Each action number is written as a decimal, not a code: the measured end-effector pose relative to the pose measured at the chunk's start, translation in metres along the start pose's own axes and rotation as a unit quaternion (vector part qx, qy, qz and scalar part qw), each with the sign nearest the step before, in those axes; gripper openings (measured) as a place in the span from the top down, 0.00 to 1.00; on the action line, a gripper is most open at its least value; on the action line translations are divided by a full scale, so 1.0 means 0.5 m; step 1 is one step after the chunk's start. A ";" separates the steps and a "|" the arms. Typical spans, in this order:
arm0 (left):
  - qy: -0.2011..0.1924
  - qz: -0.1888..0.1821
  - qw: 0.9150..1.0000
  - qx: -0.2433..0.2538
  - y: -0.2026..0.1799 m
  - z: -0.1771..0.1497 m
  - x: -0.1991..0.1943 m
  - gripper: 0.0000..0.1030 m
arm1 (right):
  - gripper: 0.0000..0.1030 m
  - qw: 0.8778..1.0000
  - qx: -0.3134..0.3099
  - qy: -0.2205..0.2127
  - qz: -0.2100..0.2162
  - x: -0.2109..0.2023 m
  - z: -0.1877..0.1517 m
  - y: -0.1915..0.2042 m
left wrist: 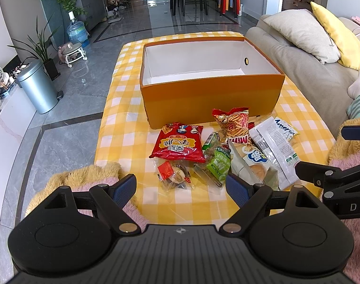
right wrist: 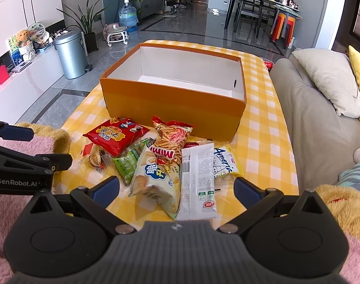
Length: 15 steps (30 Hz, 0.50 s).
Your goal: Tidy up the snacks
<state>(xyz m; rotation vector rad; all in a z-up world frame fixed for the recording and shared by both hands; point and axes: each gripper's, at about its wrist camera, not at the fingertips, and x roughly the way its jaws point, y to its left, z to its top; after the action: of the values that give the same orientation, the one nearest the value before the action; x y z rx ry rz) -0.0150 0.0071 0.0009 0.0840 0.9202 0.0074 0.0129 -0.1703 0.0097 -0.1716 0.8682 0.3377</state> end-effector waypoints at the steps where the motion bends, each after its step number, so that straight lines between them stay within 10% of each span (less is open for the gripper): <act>1: 0.000 0.000 1.000 0.000 0.000 0.000 0.000 0.03 | 0.04 1.000 0.000 0.000 0.000 0.000 0.000 0.000; 15: 0.001 0.000 1.000 0.000 0.000 0.000 0.000 0.03 | 0.04 1.000 0.000 0.001 0.000 -0.001 -0.002 -0.002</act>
<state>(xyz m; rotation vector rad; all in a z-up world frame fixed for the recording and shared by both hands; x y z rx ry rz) -0.0150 0.0071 0.0010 0.0837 0.9217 0.0075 0.0123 -0.1714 0.0093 -0.1716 0.8707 0.3369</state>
